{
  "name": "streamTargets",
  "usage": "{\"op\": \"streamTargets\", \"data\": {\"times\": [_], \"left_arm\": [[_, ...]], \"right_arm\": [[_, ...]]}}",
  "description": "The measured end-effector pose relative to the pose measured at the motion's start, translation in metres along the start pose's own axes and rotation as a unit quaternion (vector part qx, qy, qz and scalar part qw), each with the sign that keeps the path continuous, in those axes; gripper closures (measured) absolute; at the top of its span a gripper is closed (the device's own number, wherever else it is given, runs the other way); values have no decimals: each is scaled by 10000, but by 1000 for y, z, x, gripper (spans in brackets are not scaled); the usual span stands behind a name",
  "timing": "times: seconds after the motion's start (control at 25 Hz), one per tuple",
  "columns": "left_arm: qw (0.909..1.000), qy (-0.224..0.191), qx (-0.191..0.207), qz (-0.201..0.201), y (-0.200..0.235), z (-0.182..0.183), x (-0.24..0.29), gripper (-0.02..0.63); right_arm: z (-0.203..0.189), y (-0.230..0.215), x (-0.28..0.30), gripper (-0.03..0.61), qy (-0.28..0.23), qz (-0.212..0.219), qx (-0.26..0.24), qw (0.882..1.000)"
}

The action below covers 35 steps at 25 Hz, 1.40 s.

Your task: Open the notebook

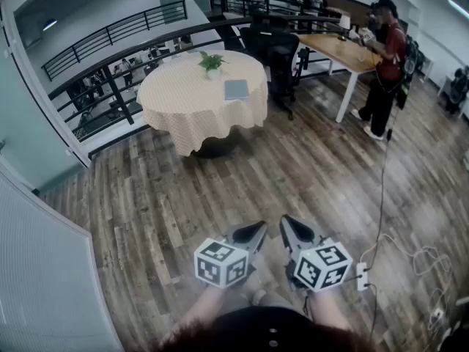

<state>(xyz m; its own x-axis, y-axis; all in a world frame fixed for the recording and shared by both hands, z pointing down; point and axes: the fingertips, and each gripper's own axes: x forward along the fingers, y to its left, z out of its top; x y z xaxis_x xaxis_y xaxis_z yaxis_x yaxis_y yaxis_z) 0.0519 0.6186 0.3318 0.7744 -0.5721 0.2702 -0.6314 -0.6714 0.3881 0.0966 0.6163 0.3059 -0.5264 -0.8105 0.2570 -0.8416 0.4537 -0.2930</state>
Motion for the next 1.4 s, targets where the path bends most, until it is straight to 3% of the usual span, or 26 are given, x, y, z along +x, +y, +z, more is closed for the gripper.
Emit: {"op": "streamTargets", "data": {"times": [0.44, 0.68, 1.04, 1.4], "left_arm": [[9999, -157, -16, 54, 2, 11, 9, 603], [9997, -241, 28, 76, -1, 15, 17, 603], [9999, 73, -119, -34, -24, -18, 34, 603], [9998, 63, -166, 37, -7, -4, 60, 603]], "right_arm": [[6, -2, 8, 569, -80, 154, 133, 9998], [11, 4, 10, 568, -257, 330, -352, 9985], [-13, -26, -4, 568, -164, 76, 182, 9997], [-15, -55, 9, 568, -23, 13, 376, 9993]]}}
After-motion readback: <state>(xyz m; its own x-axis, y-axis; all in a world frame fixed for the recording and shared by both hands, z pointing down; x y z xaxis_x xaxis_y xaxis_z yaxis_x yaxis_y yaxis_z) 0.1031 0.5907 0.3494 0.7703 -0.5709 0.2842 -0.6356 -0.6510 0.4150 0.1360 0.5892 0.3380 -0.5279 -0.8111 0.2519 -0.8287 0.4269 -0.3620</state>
